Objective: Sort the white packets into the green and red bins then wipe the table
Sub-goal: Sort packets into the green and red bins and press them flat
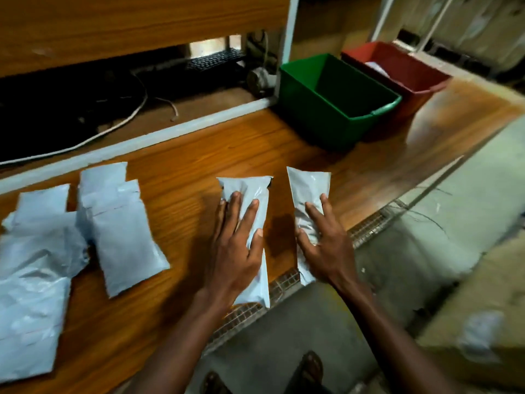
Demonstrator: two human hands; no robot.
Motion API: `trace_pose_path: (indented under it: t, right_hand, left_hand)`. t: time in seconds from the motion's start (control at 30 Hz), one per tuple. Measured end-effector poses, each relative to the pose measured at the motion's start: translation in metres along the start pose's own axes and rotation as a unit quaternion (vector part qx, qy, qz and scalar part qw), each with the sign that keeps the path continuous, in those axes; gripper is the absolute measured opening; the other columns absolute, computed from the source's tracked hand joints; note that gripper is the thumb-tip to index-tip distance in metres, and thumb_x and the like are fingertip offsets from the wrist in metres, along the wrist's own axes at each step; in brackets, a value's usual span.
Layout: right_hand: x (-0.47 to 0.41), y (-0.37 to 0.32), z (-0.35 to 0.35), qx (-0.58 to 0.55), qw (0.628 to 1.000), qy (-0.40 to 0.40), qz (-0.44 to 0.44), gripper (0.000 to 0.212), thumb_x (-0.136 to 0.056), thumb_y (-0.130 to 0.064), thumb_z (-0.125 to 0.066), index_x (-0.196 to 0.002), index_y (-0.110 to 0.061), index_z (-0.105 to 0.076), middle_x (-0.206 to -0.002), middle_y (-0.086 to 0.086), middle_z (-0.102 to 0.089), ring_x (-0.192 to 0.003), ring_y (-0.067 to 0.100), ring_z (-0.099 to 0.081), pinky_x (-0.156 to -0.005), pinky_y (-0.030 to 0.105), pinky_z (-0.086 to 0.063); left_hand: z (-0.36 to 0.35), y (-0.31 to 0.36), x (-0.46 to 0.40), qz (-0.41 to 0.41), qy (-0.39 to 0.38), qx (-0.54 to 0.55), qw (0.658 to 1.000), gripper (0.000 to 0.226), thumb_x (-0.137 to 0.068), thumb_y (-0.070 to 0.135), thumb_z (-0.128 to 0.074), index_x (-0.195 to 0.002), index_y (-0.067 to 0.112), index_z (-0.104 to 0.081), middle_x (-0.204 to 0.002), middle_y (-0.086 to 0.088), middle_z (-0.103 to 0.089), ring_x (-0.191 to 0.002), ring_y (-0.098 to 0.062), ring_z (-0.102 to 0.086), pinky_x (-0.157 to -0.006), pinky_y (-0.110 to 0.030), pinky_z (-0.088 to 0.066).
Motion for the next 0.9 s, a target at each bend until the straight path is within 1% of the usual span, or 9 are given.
trace_pose_path:
  t: [0.1, 0.2, 0.27, 0.37, 0.43, 0.5, 0.63, 0.77, 0.9]
  right_hand:
    - [-0.004, 0.051, 0.048, -0.001, 0.999, 0.034, -0.020, 0.057, -0.089, -0.036, -0.067, -0.143, -0.028, -0.054, -0.164, 0.001, -0.030, -0.143, 0.021, -0.043, -0.104, 0.036, -0.047]
    - [-0.012, 0.101, 0.093, 0.001, 0.998, 0.055, -0.037, 0.058, -0.088, -0.040, -0.064, -0.144, -0.030, -0.053, -0.165, -0.003, -0.028, -0.142, 0.020, -0.045, -0.103, 0.035, -0.048]
    - [-0.023, 0.133, 0.123, 0.004, 0.997, 0.070, -0.039, 0.059, -0.088, -0.041, -0.064, -0.144, -0.030, -0.052, -0.165, -0.006, -0.027, -0.142, 0.018, -0.045, -0.102, 0.034, -0.047]
    - [-0.044, 0.171, 0.158, 0.001, 0.996, 0.079, -0.038, 0.060, -0.087, -0.040, -0.063, -0.144, -0.030, -0.052, -0.164, -0.005, -0.028, -0.143, 0.017, -0.043, -0.104, 0.038, -0.049]
    - [-0.065, 0.193, 0.176, -0.004, 0.996, 0.083, -0.034, 0.060, -0.087, -0.041, -0.063, -0.145, -0.031, -0.052, -0.165, -0.005, -0.027, -0.143, 0.018, -0.043, -0.105, 0.039, -0.049]
    - [-0.089, 0.208, 0.189, -0.007, 0.996, 0.086, -0.025, 0.060, -0.087, -0.041, -0.063, -0.145, -0.031, -0.051, -0.165, -0.006, -0.026, -0.143, 0.018, -0.043, -0.103, 0.035, -0.047]
    - [-0.149, 0.232, 0.204, -0.020, 0.997, 0.080, 0.010, 0.063, -0.088, -0.040, -0.062, -0.148, -0.033, -0.047, -0.166, -0.008, -0.022, -0.144, 0.017, -0.040, -0.102, 0.030, -0.045]
    - [-0.222, 0.246, 0.210, -0.034, 0.995, 0.076, 0.058, 0.065, -0.087, -0.036, -0.065, -0.150, -0.031, -0.046, -0.167, -0.008, -0.019, -0.143, 0.017, -0.043, -0.093, 0.037, -0.057]
    - [-0.292, 0.245, 0.209, -0.057, 0.990, 0.053, 0.117, 0.064, -0.089, -0.037, -0.063, -0.150, -0.030, -0.045, -0.167, -0.003, -0.020, -0.145, 0.017, -0.041, -0.097, 0.041, -0.056]
  left_hand:
    - [-0.047, 0.056, -0.023, -0.027, -0.016, 0.002, 1.000, 0.058, -0.098, 0.041, -0.039, -0.154, 0.031, -0.031, -0.166, -0.003, -0.016, -0.154, -0.024, -0.009, -0.121, -0.035, -0.013]
    - [-0.088, 0.111, -0.046, -0.038, -0.014, 0.015, 0.999, 0.056, -0.098, 0.038, -0.043, -0.153, 0.031, -0.033, -0.165, -0.001, -0.018, -0.153, -0.025, -0.012, -0.117, -0.034, -0.017]
    - [-0.114, 0.147, -0.063, -0.038, -0.017, 0.037, 0.998, 0.057, -0.098, 0.038, -0.043, -0.153, 0.035, -0.030, -0.166, 0.002, -0.013, -0.154, -0.021, -0.006, -0.117, -0.037, -0.018]
    - [-0.144, 0.190, -0.088, -0.037, -0.026, 0.054, 0.998, 0.058, -0.099, 0.044, -0.037, -0.155, 0.040, -0.025, -0.167, 0.008, -0.005, -0.153, -0.013, 0.005, -0.118, -0.035, -0.011]
    - [-0.158, 0.216, -0.107, -0.038, -0.027, 0.057, 0.997, 0.058, -0.099, 0.046, -0.035, -0.155, 0.043, -0.022, -0.167, 0.011, -0.002, -0.154, -0.010, 0.007, -0.118, -0.035, -0.008]
    - [-0.166, 0.235, -0.129, -0.042, -0.022, 0.059, 0.997, 0.058, -0.099, 0.048, -0.034, -0.155, 0.045, -0.021, -0.167, 0.013, 0.000, -0.154, -0.011, 0.005, -0.119, -0.035, -0.010]
    - [-0.175, 0.249, -0.186, -0.031, 0.027, 0.051, 0.998, 0.058, -0.098, 0.046, -0.036, -0.155, 0.039, -0.027, -0.167, 0.008, -0.007, -0.155, -0.017, -0.004, -0.123, -0.040, -0.014]
    - [-0.175, 0.248, -0.249, 0.005, 0.076, 0.041, 0.996, 0.058, -0.097, 0.049, -0.033, -0.154, 0.037, -0.030, -0.167, 0.006, -0.009, -0.154, -0.019, -0.007, -0.121, -0.040, -0.014]
    - [-0.166, 0.248, -0.300, 0.046, 0.112, 0.018, 0.992, 0.057, -0.099, 0.046, -0.034, -0.155, 0.038, -0.028, -0.167, 0.009, -0.006, -0.153, -0.015, -0.004, -0.120, -0.038, -0.012]
Point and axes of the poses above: each hand's wrist, its own x-axis away from the middle knuckle, its own z-axis out of the back of the hand, y = z × x, the point moved 5 cm from there along -x, towards the middle knuckle
